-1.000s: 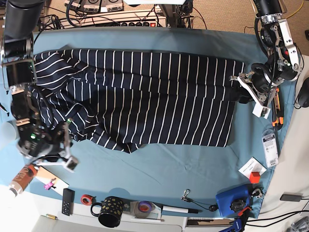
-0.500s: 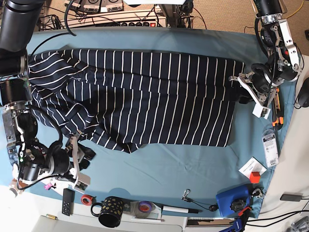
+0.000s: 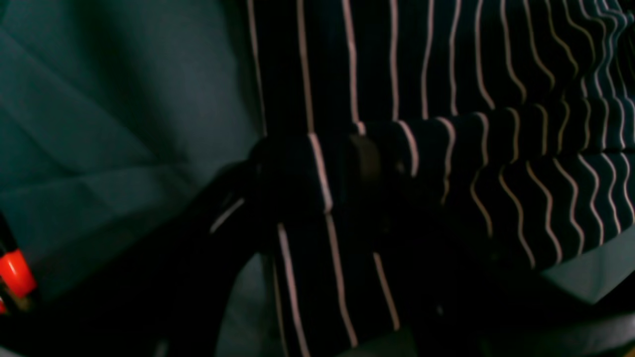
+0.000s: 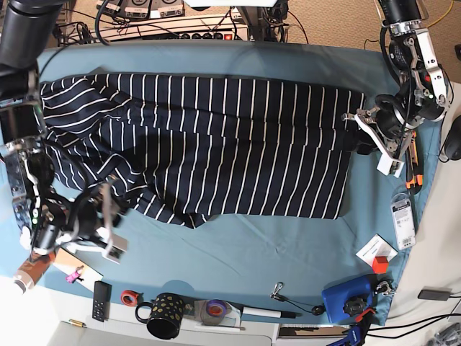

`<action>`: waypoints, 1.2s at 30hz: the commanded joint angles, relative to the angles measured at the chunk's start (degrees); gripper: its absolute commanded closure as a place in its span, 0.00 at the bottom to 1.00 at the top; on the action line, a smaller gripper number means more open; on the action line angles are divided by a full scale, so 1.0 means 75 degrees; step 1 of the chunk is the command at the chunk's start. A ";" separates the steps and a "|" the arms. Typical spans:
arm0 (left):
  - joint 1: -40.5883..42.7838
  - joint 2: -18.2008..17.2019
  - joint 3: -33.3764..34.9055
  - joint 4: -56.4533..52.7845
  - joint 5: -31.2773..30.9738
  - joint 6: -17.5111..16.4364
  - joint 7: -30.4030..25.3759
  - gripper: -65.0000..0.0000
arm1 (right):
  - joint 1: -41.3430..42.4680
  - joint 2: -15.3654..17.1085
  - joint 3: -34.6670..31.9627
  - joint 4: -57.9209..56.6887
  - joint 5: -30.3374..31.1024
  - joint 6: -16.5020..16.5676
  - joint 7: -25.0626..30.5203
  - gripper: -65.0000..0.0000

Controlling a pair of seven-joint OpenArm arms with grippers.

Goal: Layout the t-shirt on the table in an organized manner, then fold the t-shirt properly

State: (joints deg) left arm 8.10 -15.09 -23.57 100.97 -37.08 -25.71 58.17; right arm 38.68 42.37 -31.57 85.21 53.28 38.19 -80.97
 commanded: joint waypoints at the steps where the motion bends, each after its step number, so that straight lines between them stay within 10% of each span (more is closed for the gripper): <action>1: -0.0085 -0.0082 -0.0023 0.0119 -0.0134 -0.0035 -0.0166 0.65 | 0.0172 0.0294 0.0117 0.0087 0.0061 -0.0149 0.0129 0.68; 10: -0.0087 -0.0085 -0.0023 0.0119 -0.0102 -0.0035 -0.0166 0.65 | -0.0909 0.0568 0.1244 0.0087 0.0020 -0.0291 0.0129 0.68; 19: -0.0259 -0.0085 -0.0026 0.0119 0.0067 -0.0032 -0.0152 0.65 | -0.1664 -0.0525 0.4788 0.0087 0.0953 -0.0213 0.0129 0.68; 27: -0.0737 -0.0149 -0.0032 0.0119 0.0868 -0.0012 -0.0082 0.65 | -0.2970 -0.1201 0.5724 0.0539 0.0930 -0.0117 0.0129 0.68; 36: -0.0740 -0.1212 -0.0323 0.0119 0.1177 0.0315 0.0061 0.65 | -0.4424 -0.1824 0.5872 0.2914 -0.1617 -0.0676 0.0129 0.68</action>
State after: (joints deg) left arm 3.29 -23.11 -25.56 100.97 -27.86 -23.35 59.55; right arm 4.40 27.42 11.92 106.30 39.99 33.08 -80.99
